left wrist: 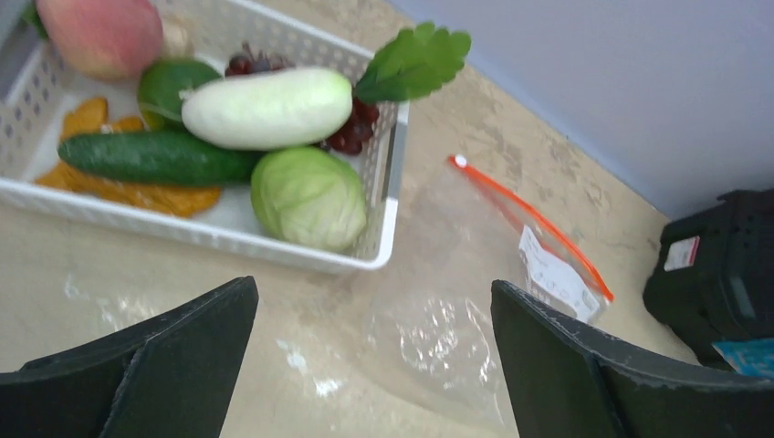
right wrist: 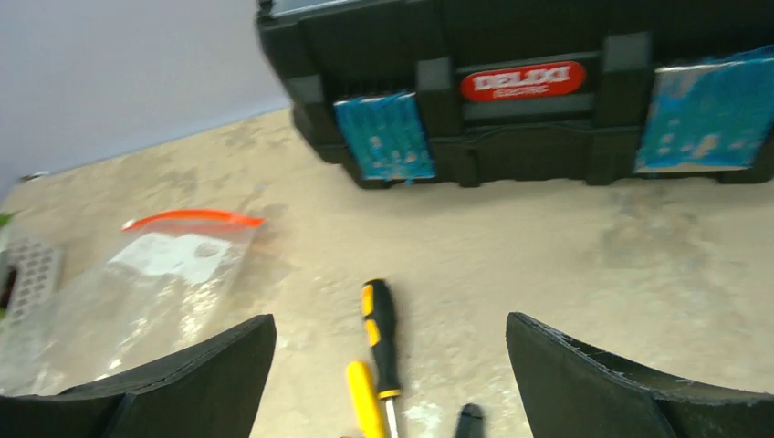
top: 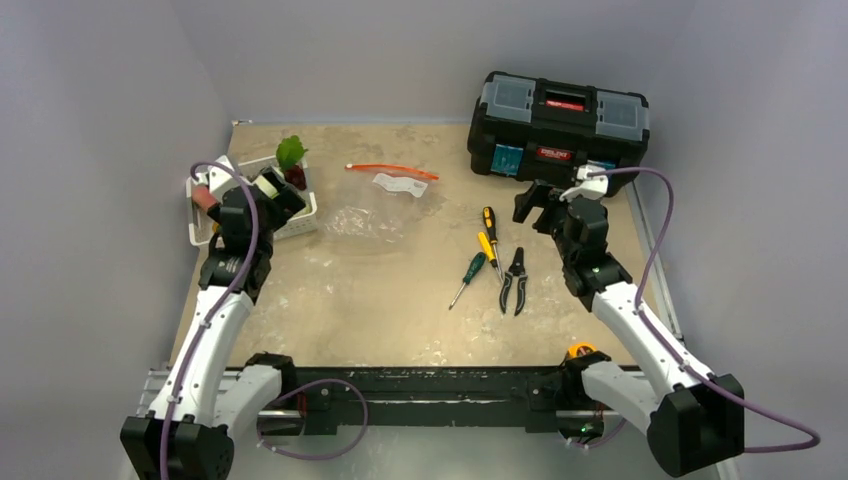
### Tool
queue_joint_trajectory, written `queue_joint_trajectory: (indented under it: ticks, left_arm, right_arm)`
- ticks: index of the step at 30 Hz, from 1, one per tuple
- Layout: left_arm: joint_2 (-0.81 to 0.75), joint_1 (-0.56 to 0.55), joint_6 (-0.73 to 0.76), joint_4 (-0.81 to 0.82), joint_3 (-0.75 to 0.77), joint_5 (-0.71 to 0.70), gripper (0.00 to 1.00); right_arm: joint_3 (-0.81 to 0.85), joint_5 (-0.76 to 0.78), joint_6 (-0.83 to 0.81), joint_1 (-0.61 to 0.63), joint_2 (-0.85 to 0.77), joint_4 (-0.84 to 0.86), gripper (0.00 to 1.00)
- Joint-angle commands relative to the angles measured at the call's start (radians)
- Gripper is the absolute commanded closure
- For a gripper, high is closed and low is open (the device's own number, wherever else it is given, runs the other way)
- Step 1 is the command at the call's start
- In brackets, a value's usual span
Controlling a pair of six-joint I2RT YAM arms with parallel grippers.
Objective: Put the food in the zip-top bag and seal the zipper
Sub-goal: Pick up the zipper food storage bag at the center of the board.
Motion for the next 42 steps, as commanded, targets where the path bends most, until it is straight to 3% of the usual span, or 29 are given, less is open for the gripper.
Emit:
queue_joint_trajectory:
  ticks: [1,6,8,11,17,25,37,42]
  left_arm:
    - [-0.054,0.031,-0.136,-0.193,0.079,0.138,0.0]
    - [-0.048,0.086,0.002,-0.099,0.112,0.539,0.0]
    - [-0.013,0.084,0.04,-0.114,0.147,0.666,0.0]
    - [0.017,0.047,0.078,-0.09,0.127,0.725,0.0]
    - [-0.023,-0.005,0.17,-0.146,0.122,0.681,0.0]
    - [-0.046,-0.13,0.252,-0.156,0.121,0.646,0.0]
    - [-0.024,-0.357,0.292,-0.193,0.115,0.515,0.0]
    - [-0.016,-0.407,0.212,-0.276,0.158,0.533,0.0]
  right_arm:
    - [0.031,-0.299,0.122,0.003,0.027,0.061,0.01]
    - [0.029,-0.525,0.362,0.015,0.26,0.309,0.01]
    - [0.061,-0.525,0.417,0.062,0.362,0.373,0.01]
    - [0.113,-0.462,0.475,0.148,0.487,0.468,0.01]
    - [0.236,-0.326,0.601,0.256,0.741,0.631,0.01]
    - [0.359,-0.069,0.645,0.327,0.951,0.632,0.04]
    - [0.494,-0.078,0.651,0.322,1.138,0.696,0.06]
    - [0.508,-0.146,0.669,0.316,1.188,0.787,0.22]
